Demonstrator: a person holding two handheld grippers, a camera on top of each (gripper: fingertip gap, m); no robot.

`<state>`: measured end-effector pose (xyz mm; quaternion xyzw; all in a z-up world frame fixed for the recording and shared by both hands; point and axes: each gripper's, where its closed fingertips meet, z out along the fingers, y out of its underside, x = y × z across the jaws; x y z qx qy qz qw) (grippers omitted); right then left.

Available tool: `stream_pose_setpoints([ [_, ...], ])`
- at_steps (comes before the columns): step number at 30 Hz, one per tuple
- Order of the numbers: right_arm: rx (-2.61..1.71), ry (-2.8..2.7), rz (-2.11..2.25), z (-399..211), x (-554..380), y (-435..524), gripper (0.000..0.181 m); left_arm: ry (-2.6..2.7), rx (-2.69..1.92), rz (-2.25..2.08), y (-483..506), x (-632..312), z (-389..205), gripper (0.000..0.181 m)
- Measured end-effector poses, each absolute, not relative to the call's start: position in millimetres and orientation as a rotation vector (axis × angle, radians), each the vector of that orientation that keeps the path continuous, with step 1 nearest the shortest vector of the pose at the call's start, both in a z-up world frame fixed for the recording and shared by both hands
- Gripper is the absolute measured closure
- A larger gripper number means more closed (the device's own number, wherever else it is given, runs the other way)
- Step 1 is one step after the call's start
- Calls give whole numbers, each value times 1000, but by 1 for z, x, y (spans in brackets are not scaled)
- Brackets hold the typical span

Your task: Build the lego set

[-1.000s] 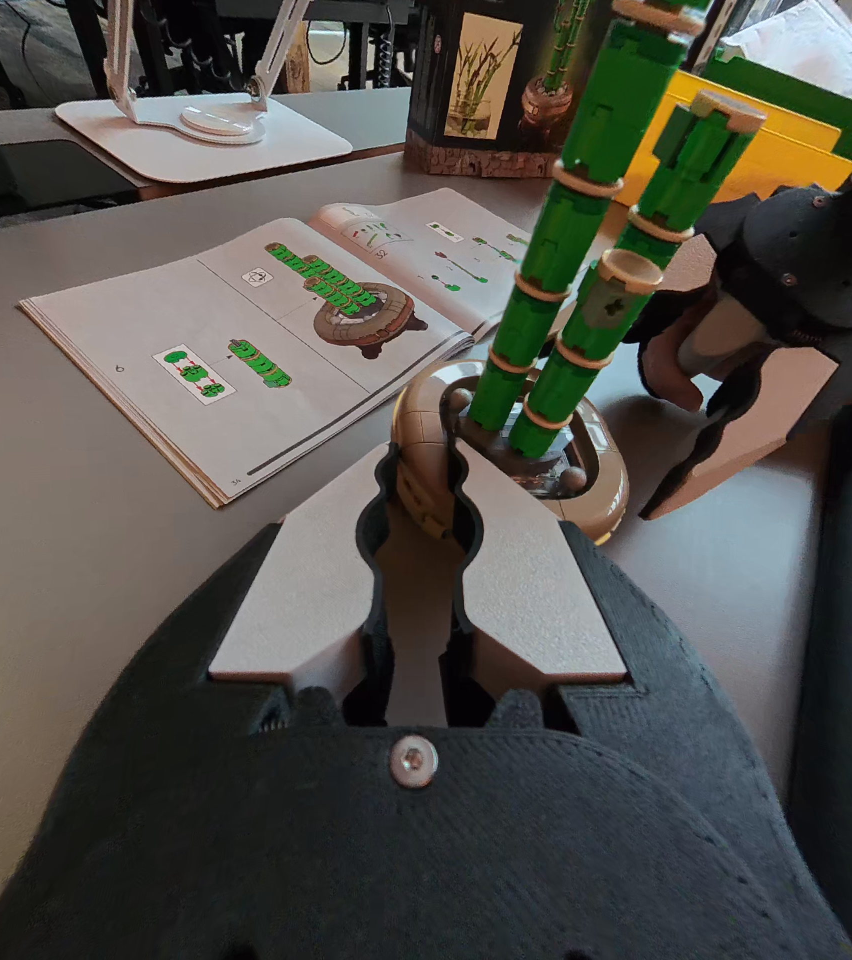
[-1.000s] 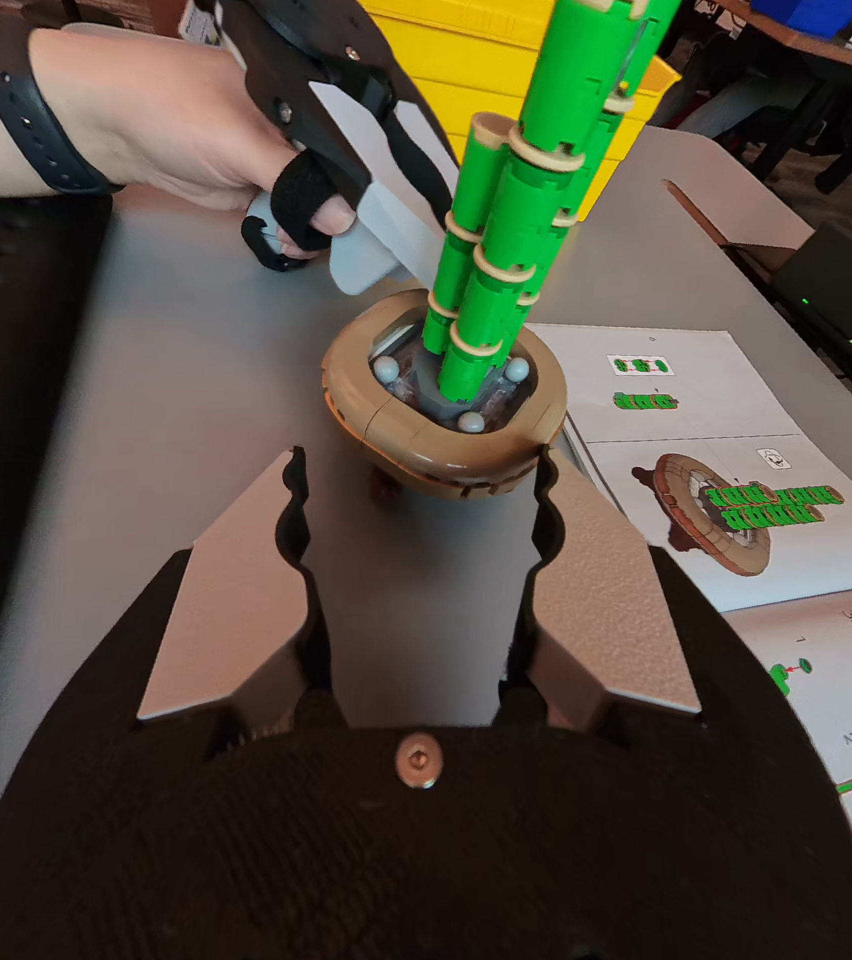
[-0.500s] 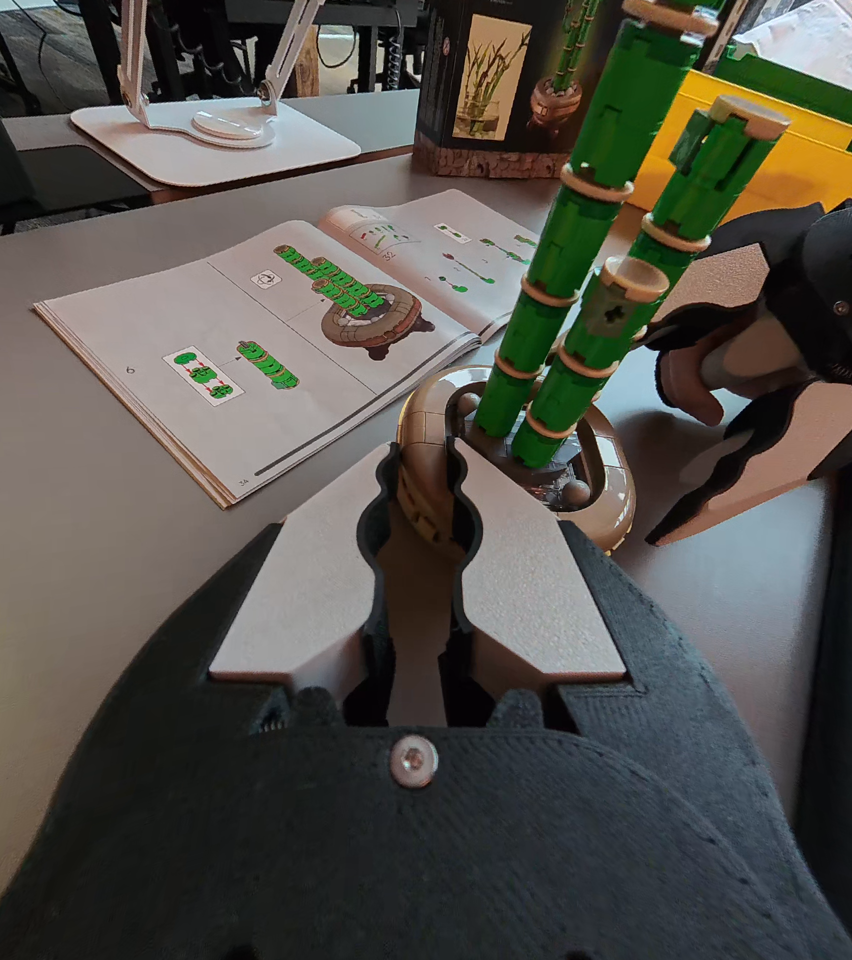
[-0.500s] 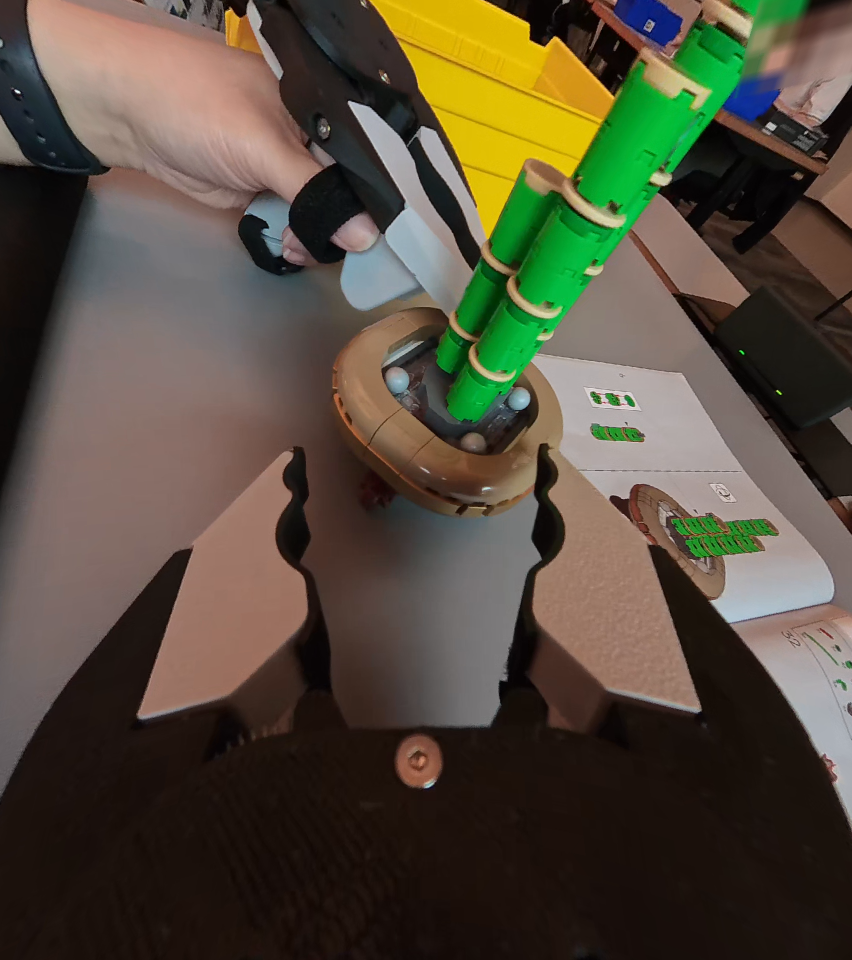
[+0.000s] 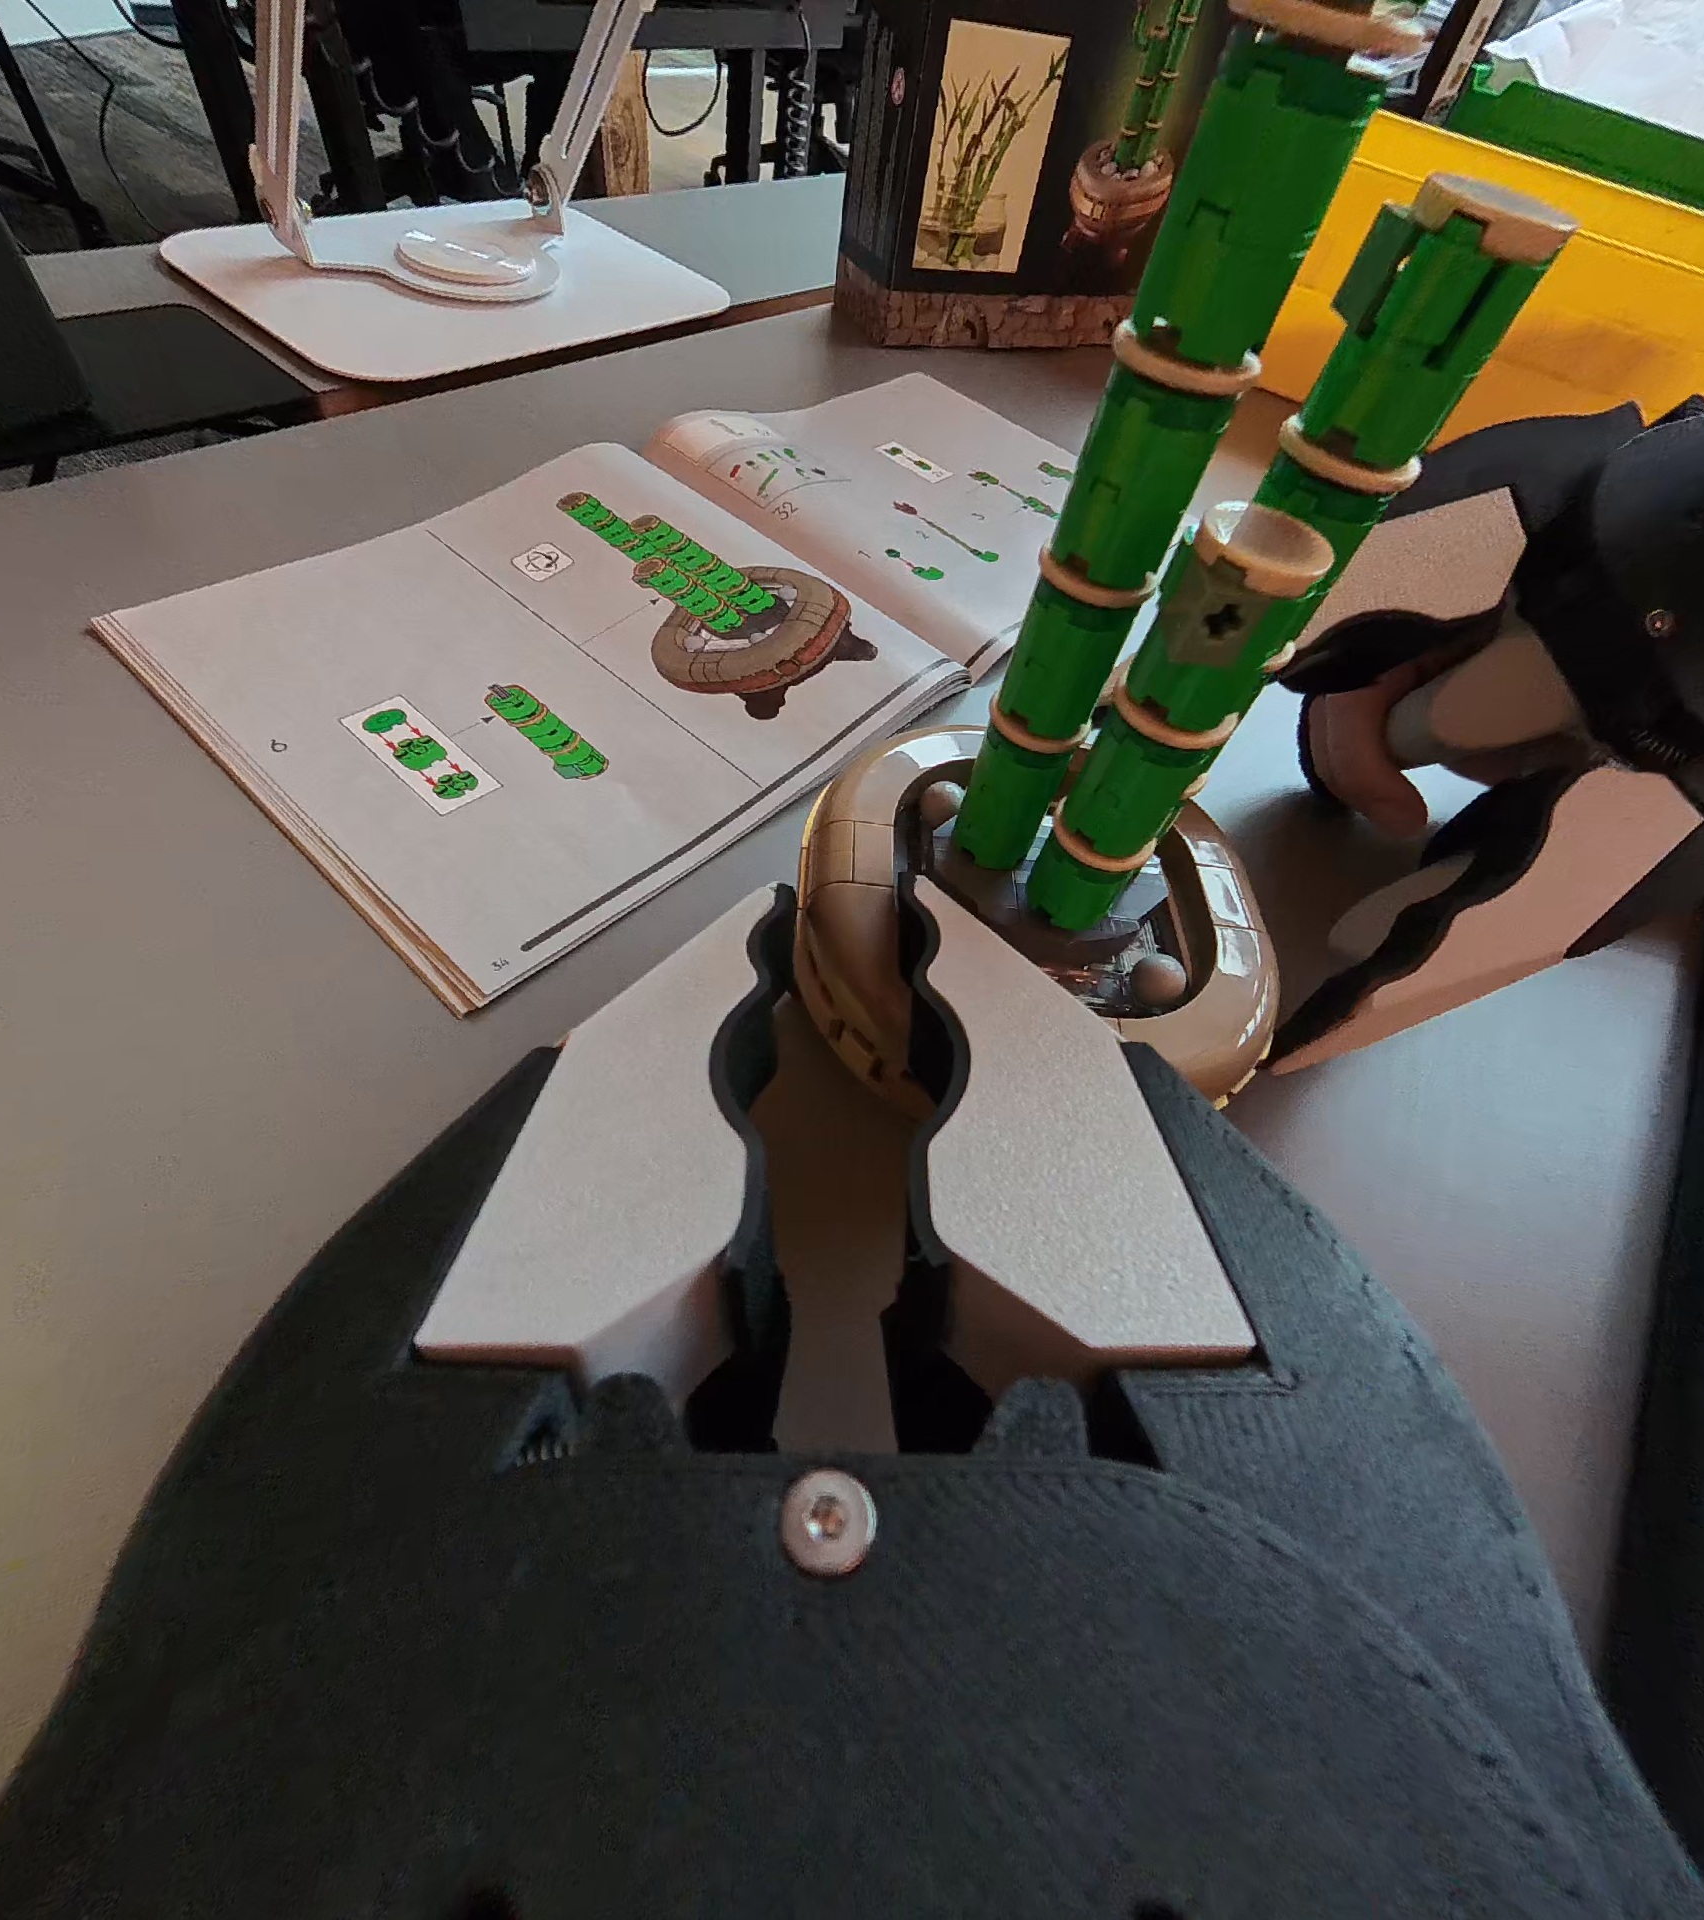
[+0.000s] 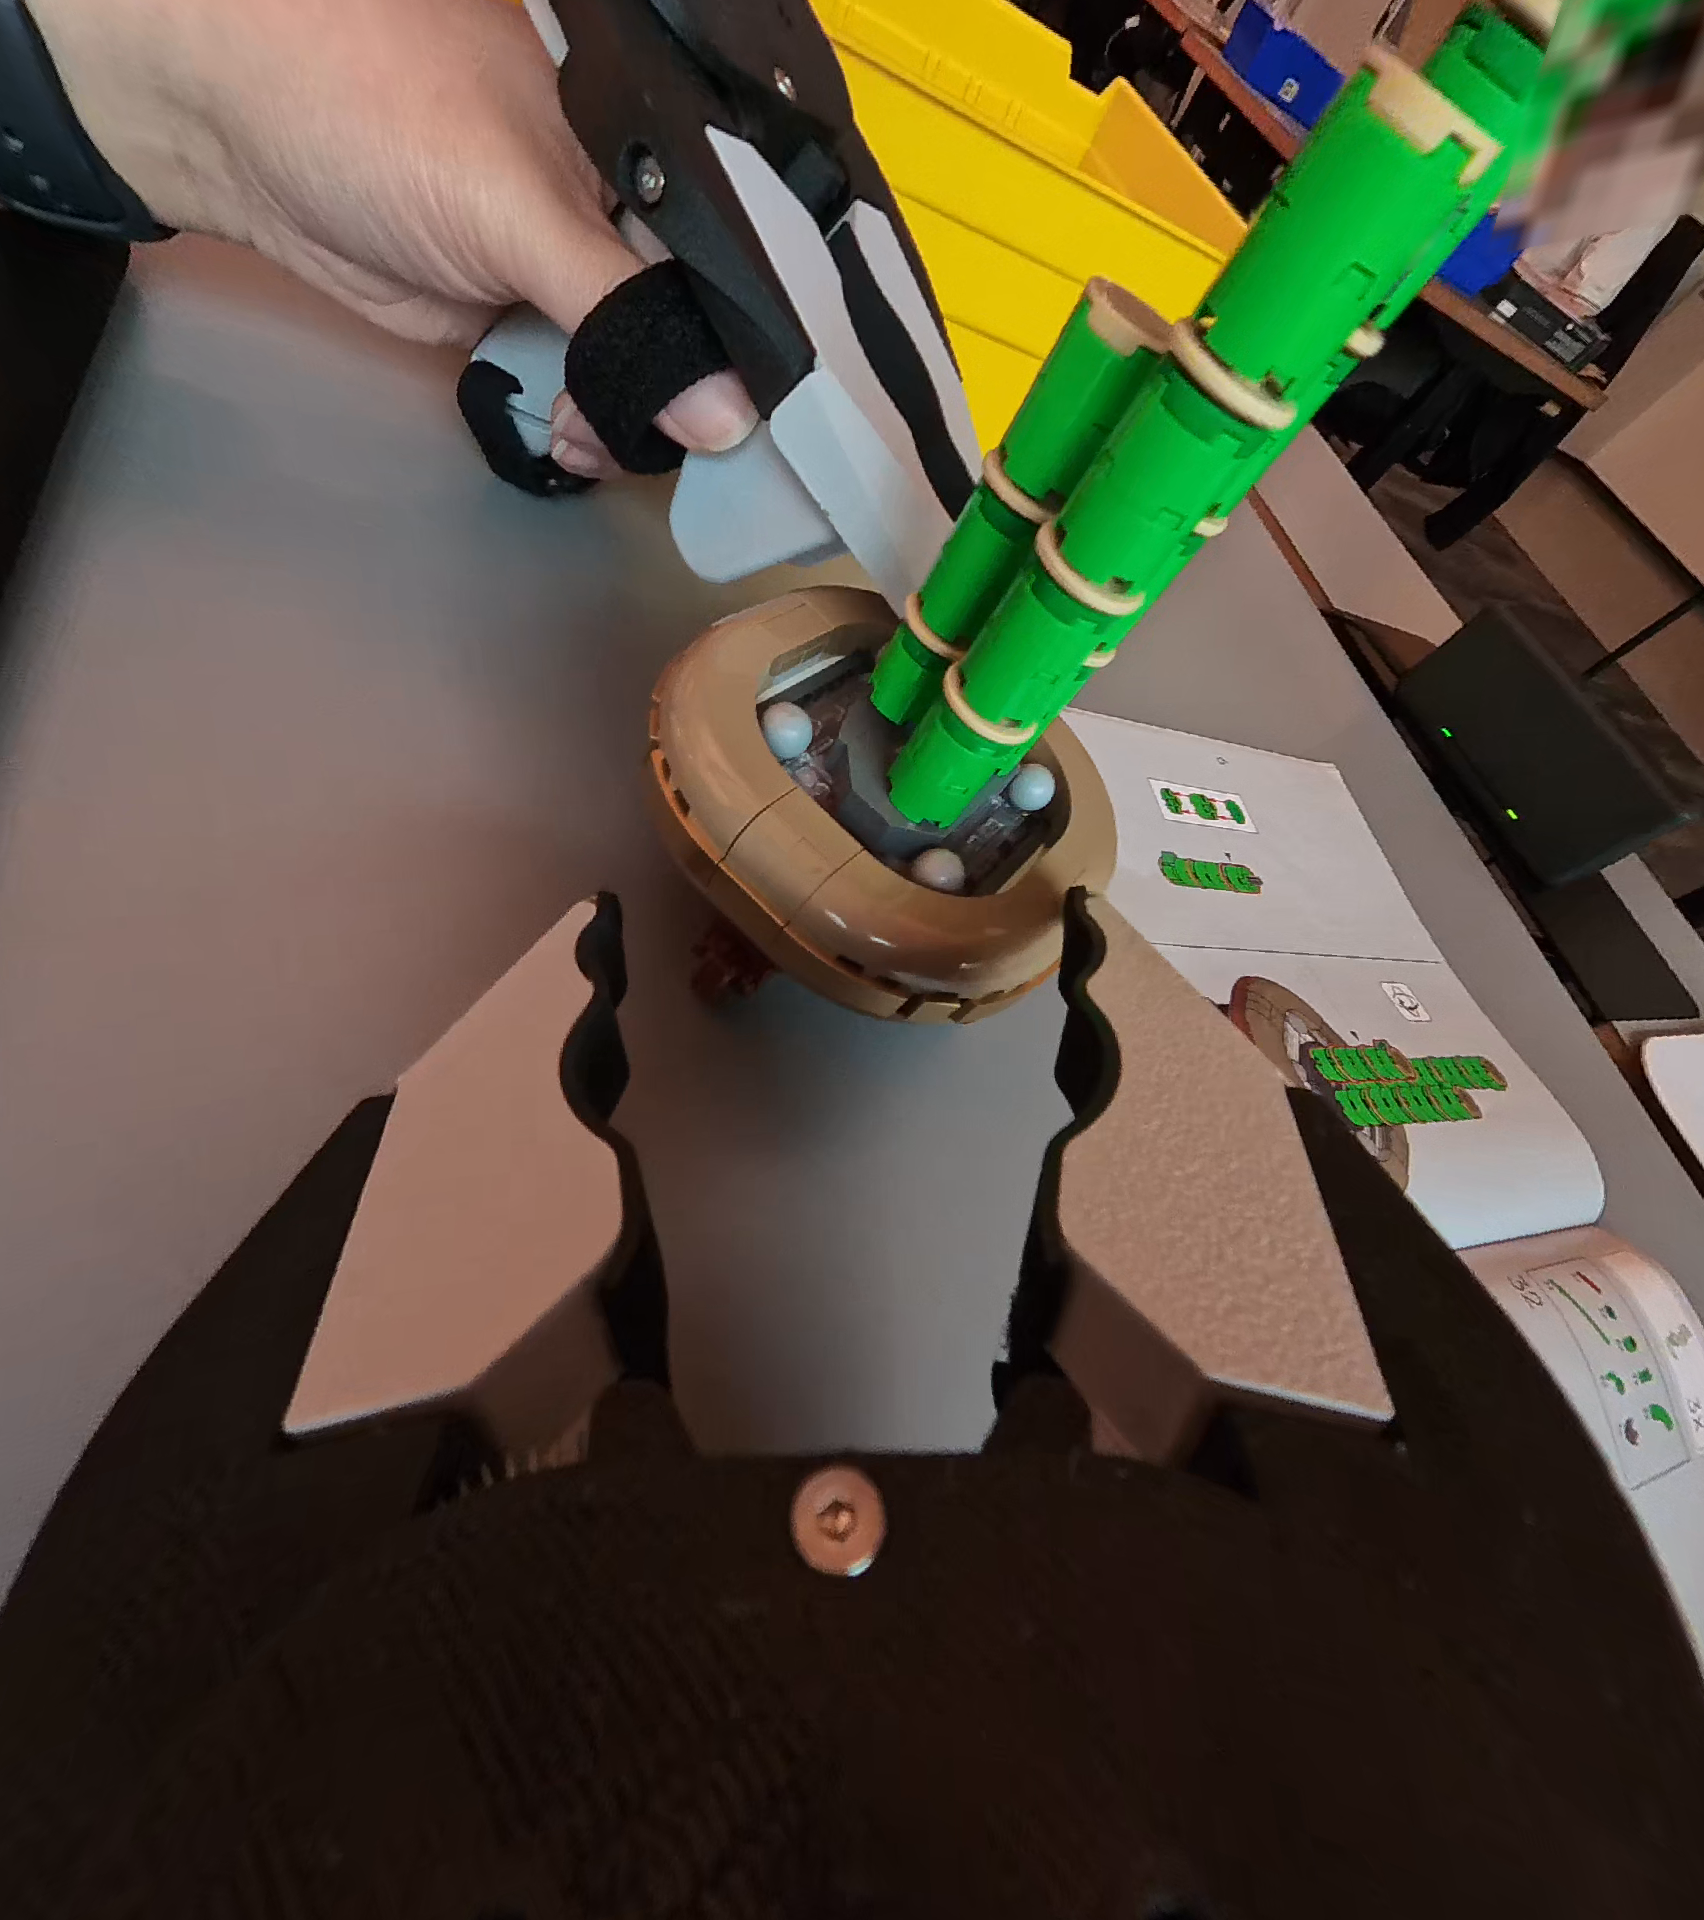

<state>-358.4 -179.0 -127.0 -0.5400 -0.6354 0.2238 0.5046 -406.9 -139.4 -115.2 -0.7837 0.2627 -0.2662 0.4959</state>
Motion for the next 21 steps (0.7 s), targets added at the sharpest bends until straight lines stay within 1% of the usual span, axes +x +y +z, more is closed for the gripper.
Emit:
stream_pose_setpoints([
  [10,-1295,-1523,528,-123,-356,-177,98,614,-1888,-637,-138,-410,-111,160],
  [21,-1244,-1485,469,-105,-349,-173,96,638,-1824,-597,-150,-407,-90,157],
])
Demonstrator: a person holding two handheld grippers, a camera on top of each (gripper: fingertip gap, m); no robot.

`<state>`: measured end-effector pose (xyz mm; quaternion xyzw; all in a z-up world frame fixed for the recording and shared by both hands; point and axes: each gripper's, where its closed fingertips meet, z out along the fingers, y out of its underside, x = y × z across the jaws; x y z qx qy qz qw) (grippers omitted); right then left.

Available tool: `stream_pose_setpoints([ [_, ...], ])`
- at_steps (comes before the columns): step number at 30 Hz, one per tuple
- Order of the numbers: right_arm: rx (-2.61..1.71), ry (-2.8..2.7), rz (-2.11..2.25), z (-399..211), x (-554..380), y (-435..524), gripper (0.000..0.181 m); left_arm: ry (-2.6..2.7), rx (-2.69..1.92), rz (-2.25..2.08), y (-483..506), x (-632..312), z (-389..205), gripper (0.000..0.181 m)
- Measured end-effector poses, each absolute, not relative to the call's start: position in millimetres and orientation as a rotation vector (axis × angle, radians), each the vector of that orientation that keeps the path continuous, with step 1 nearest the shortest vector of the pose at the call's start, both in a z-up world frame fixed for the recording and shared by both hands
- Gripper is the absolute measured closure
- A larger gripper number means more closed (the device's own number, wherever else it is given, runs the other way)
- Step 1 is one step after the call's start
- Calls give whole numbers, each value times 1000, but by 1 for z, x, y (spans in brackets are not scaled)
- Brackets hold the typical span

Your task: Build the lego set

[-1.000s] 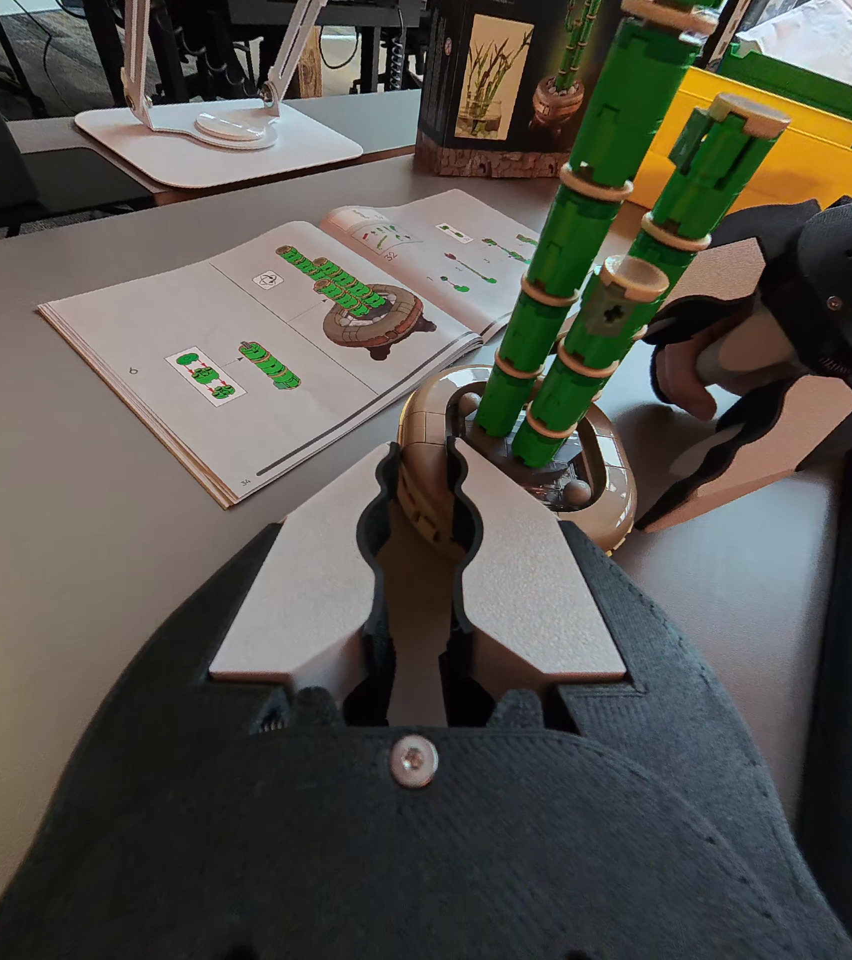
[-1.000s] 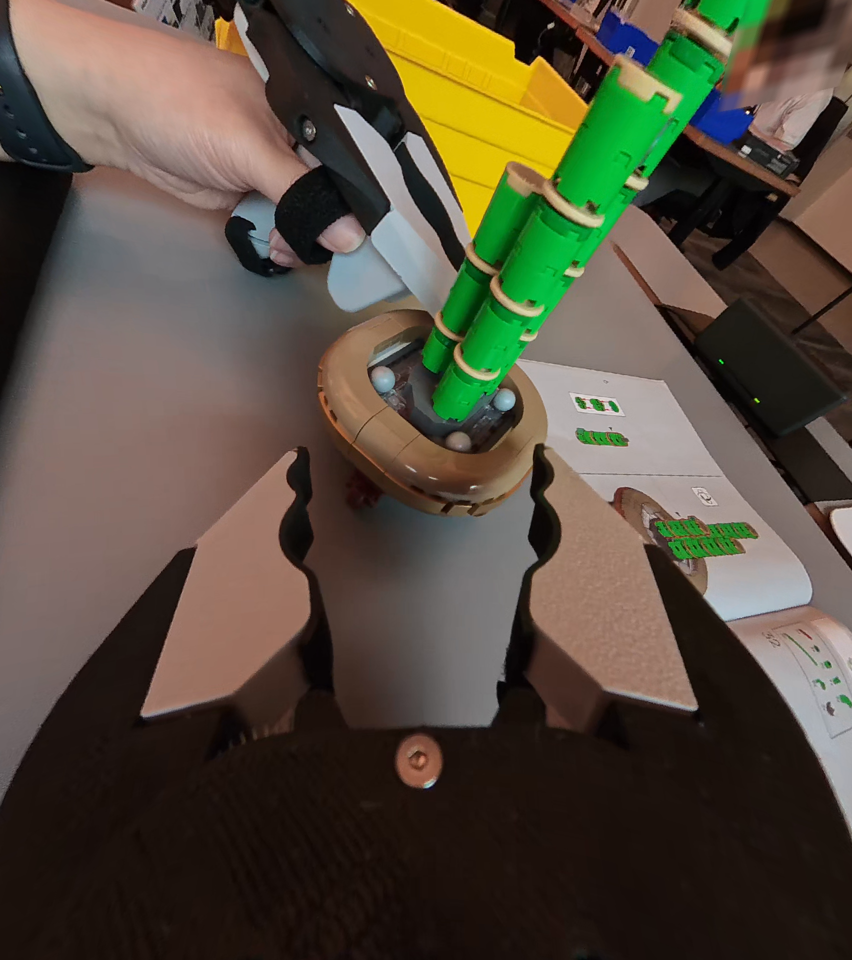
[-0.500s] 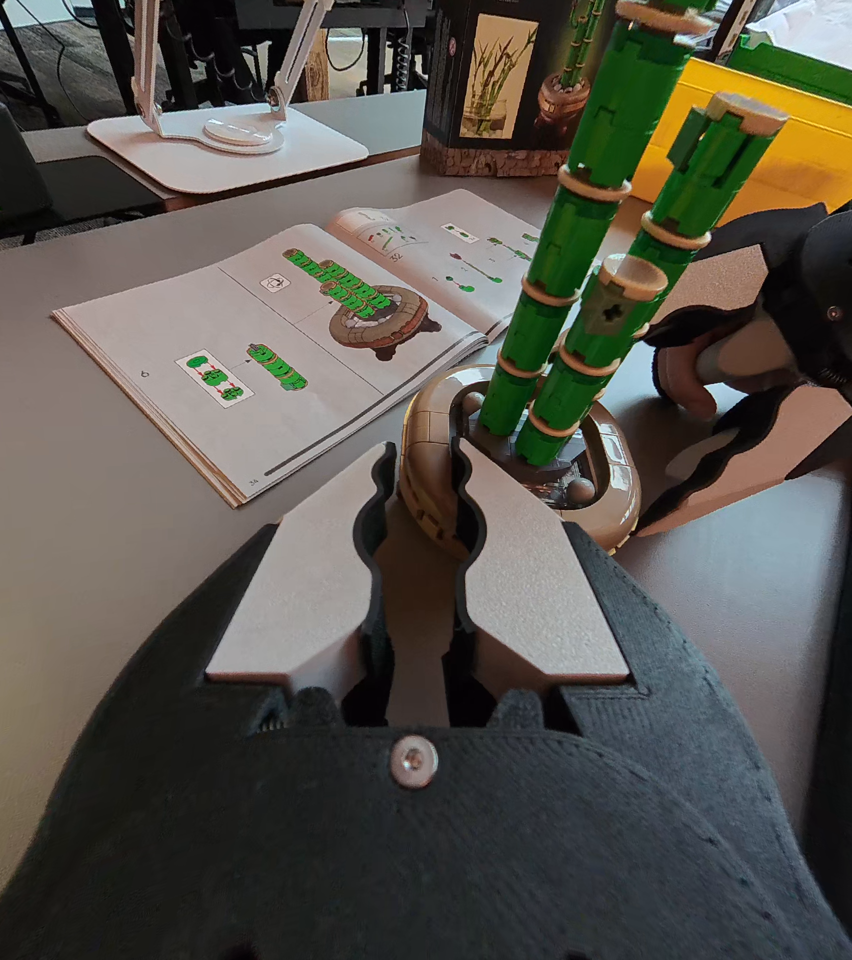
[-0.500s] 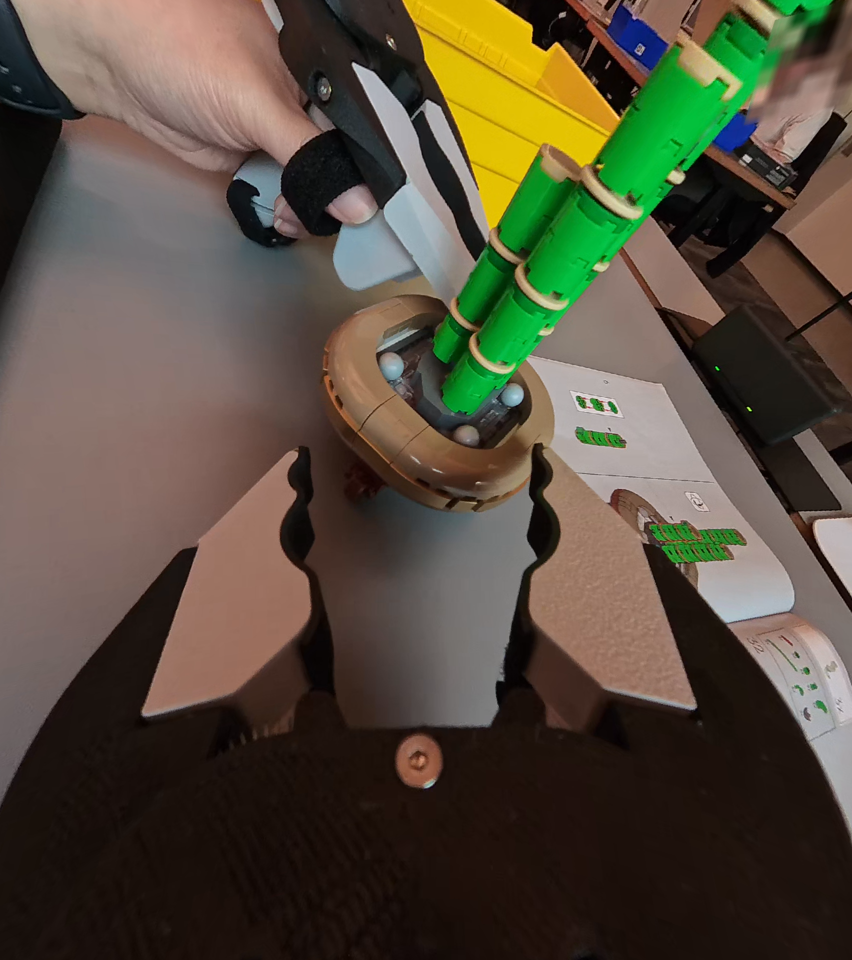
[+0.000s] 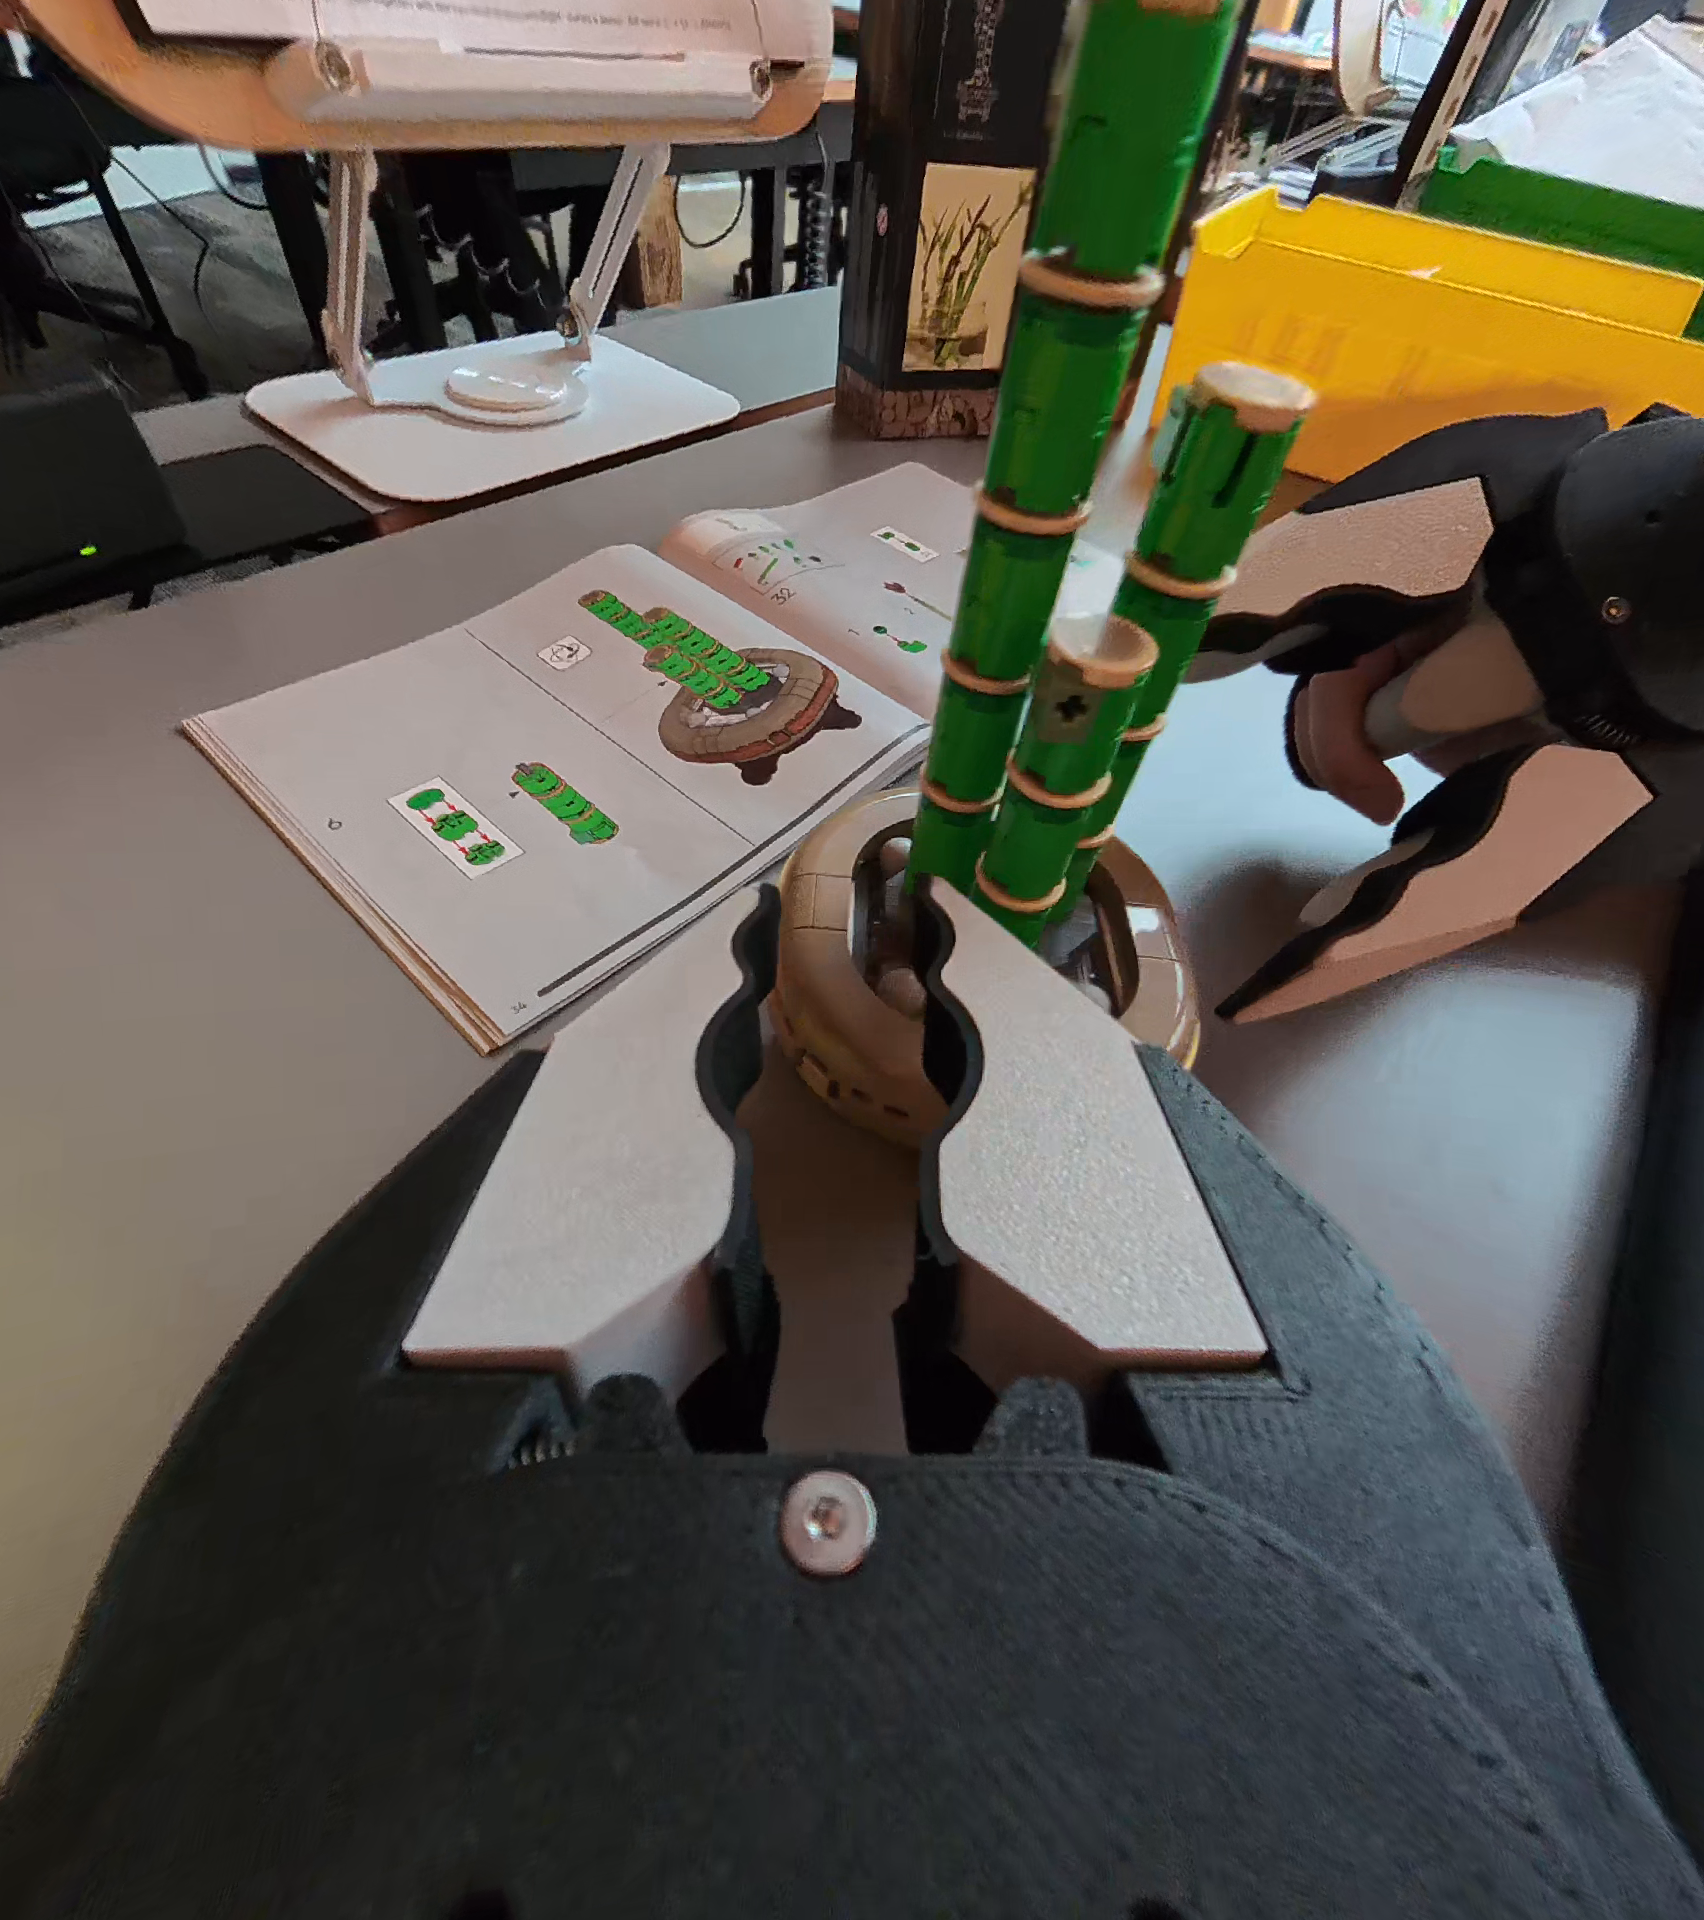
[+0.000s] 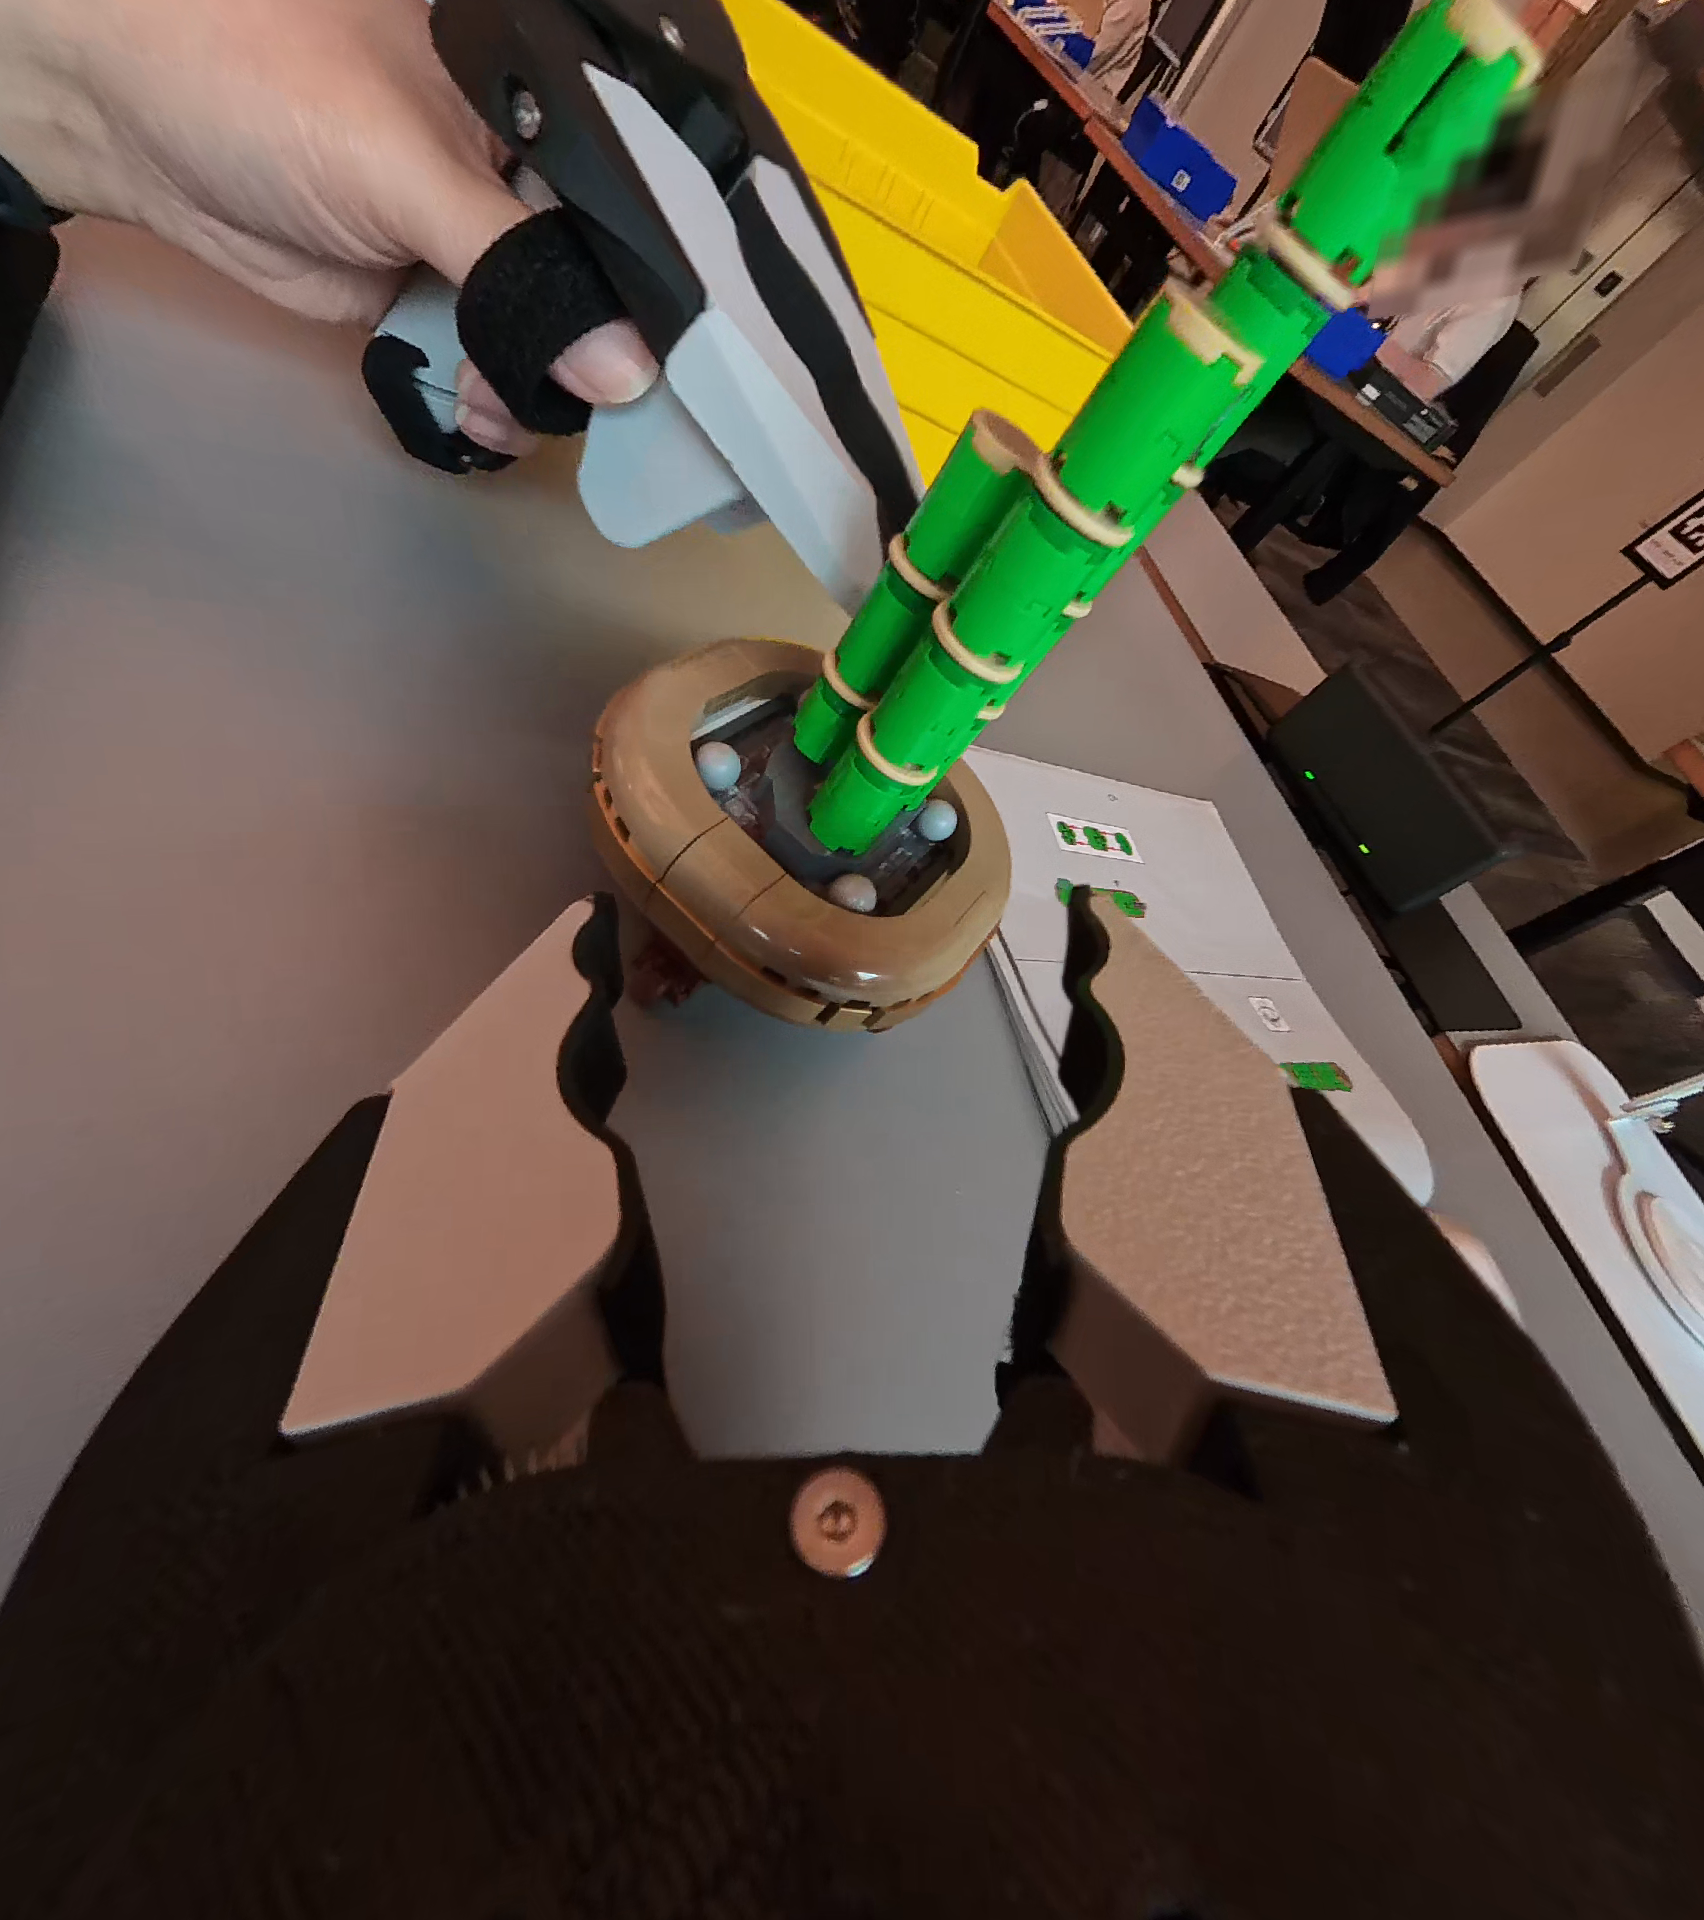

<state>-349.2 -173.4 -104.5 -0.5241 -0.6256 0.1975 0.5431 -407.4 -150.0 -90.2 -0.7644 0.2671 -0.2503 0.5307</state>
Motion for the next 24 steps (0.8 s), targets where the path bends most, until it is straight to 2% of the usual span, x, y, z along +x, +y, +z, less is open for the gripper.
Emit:
stream_pose_setpoints([
  [9,-1125,-1494,187,-84,-347,-183,95,727,-1793,-576,-164,-402,-81,157],
  [15,-1166,-1488,136,-94,-342,-185,95,729,-1790,-470,-162,-411,-79,160],
  [24,-1206,-1473,111,-101,-339,-175,96,661,-1787,-529,-160,-417,-73,162],
])
